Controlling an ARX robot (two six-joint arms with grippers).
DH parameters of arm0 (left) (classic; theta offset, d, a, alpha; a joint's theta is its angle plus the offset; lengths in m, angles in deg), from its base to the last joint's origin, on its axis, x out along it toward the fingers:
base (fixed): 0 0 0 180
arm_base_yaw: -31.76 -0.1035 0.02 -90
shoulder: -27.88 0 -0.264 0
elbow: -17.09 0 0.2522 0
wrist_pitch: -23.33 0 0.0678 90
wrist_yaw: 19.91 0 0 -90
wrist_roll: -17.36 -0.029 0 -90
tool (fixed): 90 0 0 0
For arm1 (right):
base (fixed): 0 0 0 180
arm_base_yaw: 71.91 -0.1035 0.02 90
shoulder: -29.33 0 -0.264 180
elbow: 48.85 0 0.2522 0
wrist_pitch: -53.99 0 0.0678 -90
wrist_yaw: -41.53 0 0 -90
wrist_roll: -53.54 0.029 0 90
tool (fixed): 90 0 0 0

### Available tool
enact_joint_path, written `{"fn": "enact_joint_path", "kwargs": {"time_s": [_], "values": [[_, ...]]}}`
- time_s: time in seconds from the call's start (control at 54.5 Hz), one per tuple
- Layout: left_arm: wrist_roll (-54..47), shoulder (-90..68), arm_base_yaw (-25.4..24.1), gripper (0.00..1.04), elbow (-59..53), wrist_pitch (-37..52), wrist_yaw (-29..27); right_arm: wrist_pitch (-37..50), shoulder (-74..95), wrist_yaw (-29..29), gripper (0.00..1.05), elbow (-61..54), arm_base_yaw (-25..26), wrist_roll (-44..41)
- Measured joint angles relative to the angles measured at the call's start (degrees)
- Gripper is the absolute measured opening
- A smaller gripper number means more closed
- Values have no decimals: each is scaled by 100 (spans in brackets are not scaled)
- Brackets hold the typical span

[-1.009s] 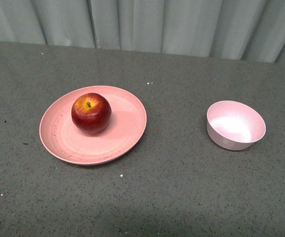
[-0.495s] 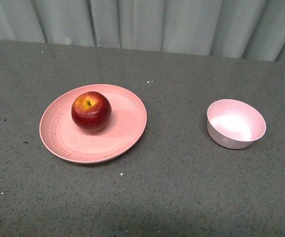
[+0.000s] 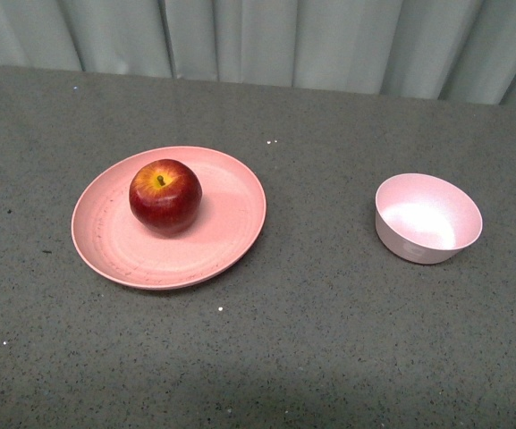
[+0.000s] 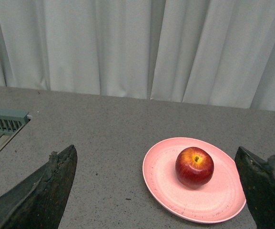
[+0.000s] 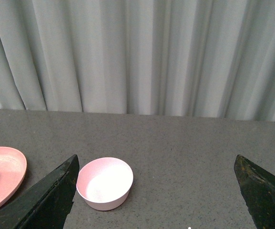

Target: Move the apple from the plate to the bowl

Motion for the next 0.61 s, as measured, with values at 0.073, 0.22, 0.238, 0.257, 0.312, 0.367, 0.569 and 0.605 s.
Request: {"fn": "enact_joint_path", "kwargs": {"time_s": [0.073, 0.22, 0.238, 0.257, 0.312, 0.367, 0.569, 0.605], "values": [[0, 0, 0, 98, 0, 0, 0, 0, 0, -2, 95, 0, 0, 0], [0, 0, 0, 98, 0, 0, 0, 0, 0, -2, 95, 0, 0, -2], [0, 0, 0, 98, 0, 0, 0, -24, 11, -57, 95, 0, -13, -59], [0, 0, 0, 98, 0, 0, 0, -48, 20, -96, 95, 2, -26, -96], [0, 0, 0, 98, 0, 0, 0, -70, 142, -205, 95, 4, -55, -343], [0, 0, 0, 98, 0, 0, 0, 35, 407, -166, 95, 4, -61, -490], [0, 0, 0, 98, 0, 0, 0, 2341, 3499, 234, 95, 431, -118, -605], [0, 0, 0, 98, 0, 0, 0, 2778, 4242, 308, 95, 629, -129, -627]]}}
